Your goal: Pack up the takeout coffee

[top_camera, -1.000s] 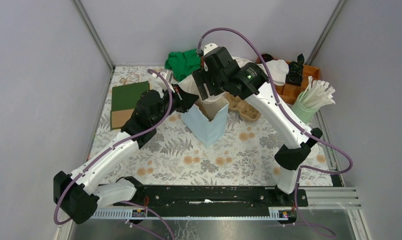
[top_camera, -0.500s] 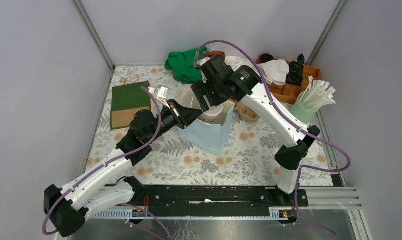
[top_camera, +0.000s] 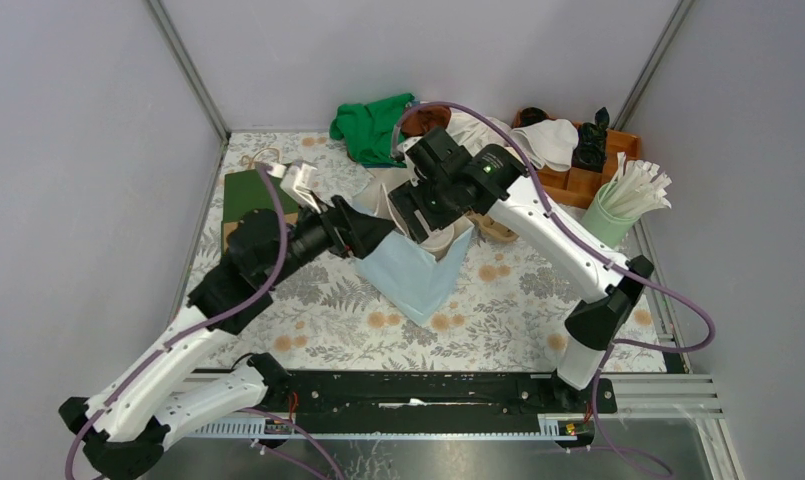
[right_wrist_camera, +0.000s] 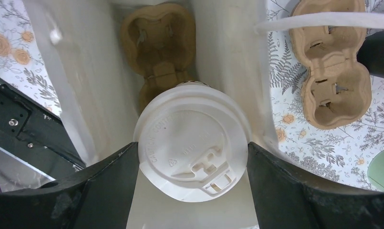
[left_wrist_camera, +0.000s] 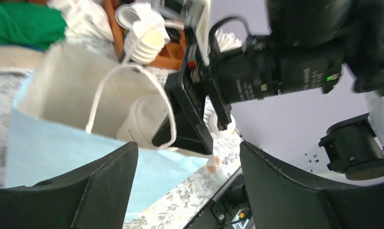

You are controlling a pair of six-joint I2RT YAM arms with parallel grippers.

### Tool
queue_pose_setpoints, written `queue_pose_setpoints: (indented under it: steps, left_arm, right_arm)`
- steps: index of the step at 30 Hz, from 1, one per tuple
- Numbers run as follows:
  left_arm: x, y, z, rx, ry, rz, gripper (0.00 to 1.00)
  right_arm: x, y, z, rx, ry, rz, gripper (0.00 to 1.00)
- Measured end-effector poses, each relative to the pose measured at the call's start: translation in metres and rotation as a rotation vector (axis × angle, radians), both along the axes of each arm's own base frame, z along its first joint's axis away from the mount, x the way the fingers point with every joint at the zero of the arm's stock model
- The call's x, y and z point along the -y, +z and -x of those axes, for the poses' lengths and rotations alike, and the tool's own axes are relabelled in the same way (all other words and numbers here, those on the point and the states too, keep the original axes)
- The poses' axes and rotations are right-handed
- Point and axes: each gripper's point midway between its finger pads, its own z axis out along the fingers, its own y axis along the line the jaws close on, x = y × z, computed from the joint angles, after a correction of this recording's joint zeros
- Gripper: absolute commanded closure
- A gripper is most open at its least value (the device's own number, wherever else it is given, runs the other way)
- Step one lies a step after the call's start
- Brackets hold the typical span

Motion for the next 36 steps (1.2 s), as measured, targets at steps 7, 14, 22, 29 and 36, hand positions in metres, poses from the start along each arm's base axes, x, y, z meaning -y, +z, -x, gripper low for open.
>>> queue_pose_setpoints:
  steps: [7, 14, 22, 29, 36]
  left_arm:
    - [-0.034, 0.062, 0.001, 0.114, 0.105, -0.104, 0.40]
    - [-0.055, 0.035, -0.048, 0.061, 0.230, -0.314, 0.49]
    - [-0.073, -0.026, -0.102, -0.121, 0.172, -0.398, 0.38]
    - [-0.049, -0.037, -0.096, -0.103, -0.016, -0.401, 0.33]
    - [-0.041, -0.066, -0.108, -0.143, -0.076, -0.452, 0.45]
  right_arm:
    - [-0.001, 0.018, 0.006, 0.033, 0.035, -0.064, 0.48]
    - [-0.009, 0.014, 0.015, 0.020, 0.099, -0.074, 0.50]
    - [-0.023, -0.004, 0.031, 0.035, 0.213, -0.020, 0.51]
    - [-0.021, -0.023, 0.032, 0.026, 0.250, 0.020, 0.53]
    - [-0.017, -0.030, 0.036, 0.031, 0.270, 0.025, 0.54]
